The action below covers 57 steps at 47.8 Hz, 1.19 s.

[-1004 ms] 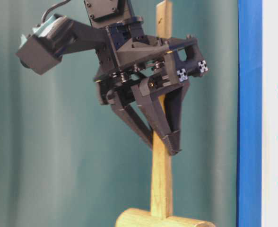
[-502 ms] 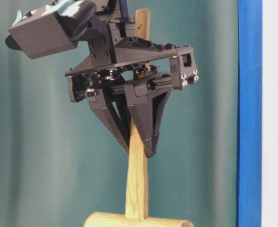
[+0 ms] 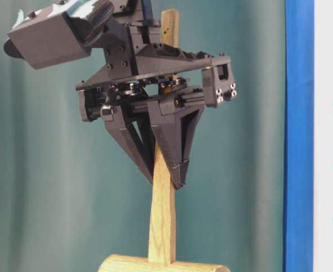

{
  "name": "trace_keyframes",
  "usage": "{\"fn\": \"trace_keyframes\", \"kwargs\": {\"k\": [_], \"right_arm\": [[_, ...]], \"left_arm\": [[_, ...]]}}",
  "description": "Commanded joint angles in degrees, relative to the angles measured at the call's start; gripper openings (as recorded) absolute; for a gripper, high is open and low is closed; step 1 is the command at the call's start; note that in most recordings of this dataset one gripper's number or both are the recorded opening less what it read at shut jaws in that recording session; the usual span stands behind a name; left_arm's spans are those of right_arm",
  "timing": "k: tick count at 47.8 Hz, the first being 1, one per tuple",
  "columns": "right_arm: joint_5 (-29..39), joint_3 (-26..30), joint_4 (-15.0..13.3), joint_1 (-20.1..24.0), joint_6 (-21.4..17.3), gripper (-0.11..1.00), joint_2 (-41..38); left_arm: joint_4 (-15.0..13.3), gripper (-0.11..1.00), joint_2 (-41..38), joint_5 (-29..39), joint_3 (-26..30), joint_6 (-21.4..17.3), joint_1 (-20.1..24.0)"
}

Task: Hit the mark with a hammer.
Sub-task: 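Carry the mallet over the board, head toward the left gripper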

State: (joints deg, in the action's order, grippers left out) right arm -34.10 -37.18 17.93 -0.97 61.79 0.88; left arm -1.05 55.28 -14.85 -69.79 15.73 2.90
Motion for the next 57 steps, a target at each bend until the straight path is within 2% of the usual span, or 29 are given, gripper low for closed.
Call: {"fn": "trace_keyframes", "kwargs": {"k": [1,4,16,36,48,53,57], "right_arm": [[-0.6,0.7,0.0,0.1,0.0,0.09,2.2],[-0.6,0.8,0.1,0.1,0.0,0.09,2.2],[-0.6,1.0,0.0,0.1,0.1,0.09,2.2],[-0.6,1.1,0.0,0.1,0.0,0.09,2.2],[0.2,1.1,0.0,0.1,0.1,0.09,2.2],[0.6,1.1,0.2,0.0,0.1,0.09,2.2],[0.7,1.1,0.2,0.0,0.0,0.09,2.2]], "left_arm": [[-0.1,0.89,-0.7,-0.3,0.6,0.8,0.3],[-0.1,0.93,-1.0,-0.3,0.6,1.2,0.4],[-0.1,0.92,-4.0,-1.6,1.0,2.9,1.6],[0.0,0.92,-17.9,-12.5,5.6,3.8,1.8],[-0.1,0.91,-21.9,-13.3,7.9,4.2,1.4],[-0.1,0.88,-22.1,-13.4,8.3,5.1,1.3],[-0.1,0.78,-22.0,-13.4,8.3,6.2,1.3]]}}
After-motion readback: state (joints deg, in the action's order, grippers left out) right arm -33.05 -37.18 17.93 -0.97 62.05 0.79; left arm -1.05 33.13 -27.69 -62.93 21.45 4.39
